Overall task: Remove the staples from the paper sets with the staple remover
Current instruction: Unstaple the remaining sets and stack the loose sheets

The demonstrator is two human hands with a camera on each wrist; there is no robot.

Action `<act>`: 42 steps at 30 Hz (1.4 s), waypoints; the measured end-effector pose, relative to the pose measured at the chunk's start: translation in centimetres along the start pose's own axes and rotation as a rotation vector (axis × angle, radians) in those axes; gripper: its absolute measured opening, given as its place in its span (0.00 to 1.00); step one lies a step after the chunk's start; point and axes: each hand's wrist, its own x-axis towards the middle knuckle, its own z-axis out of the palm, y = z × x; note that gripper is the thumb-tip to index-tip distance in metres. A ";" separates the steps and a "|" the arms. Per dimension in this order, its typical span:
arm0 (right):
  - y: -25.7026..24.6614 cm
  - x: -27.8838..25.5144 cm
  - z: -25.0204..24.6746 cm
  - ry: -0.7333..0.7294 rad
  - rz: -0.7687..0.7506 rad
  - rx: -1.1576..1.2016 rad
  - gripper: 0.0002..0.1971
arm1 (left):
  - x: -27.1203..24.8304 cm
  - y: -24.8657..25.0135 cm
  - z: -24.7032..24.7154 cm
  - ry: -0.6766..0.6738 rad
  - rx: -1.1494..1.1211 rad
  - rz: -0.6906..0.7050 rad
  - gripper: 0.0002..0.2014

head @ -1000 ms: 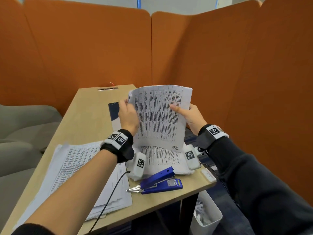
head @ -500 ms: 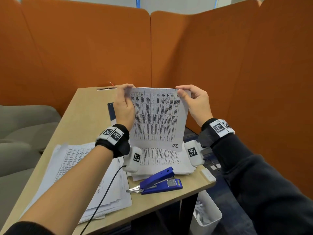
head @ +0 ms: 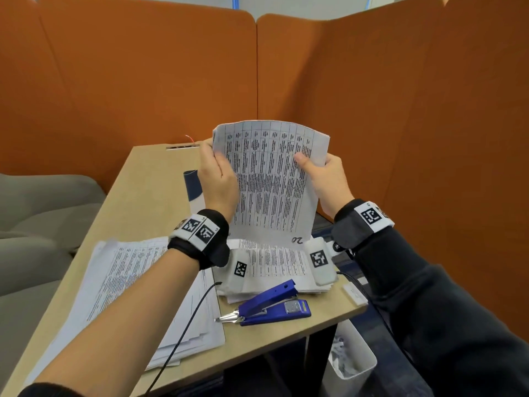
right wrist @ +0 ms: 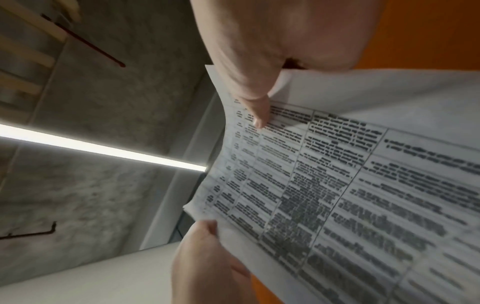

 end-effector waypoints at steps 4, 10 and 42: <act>3.7 -1.6 0.9 -0.033 0.081 -0.091 0.12 | -3.0 -2.0 0.2 -0.016 0.015 -0.204 0.07; 5.5 -2.1 0.9 -0.009 0.175 -0.166 0.12 | -2.6 -2.8 0.0 -0.020 0.061 -0.196 0.09; -0.9 -7.0 6.0 -0.817 -0.022 -0.950 0.20 | -0.9 -7.0 -15.7 -0.428 0.127 -0.724 0.10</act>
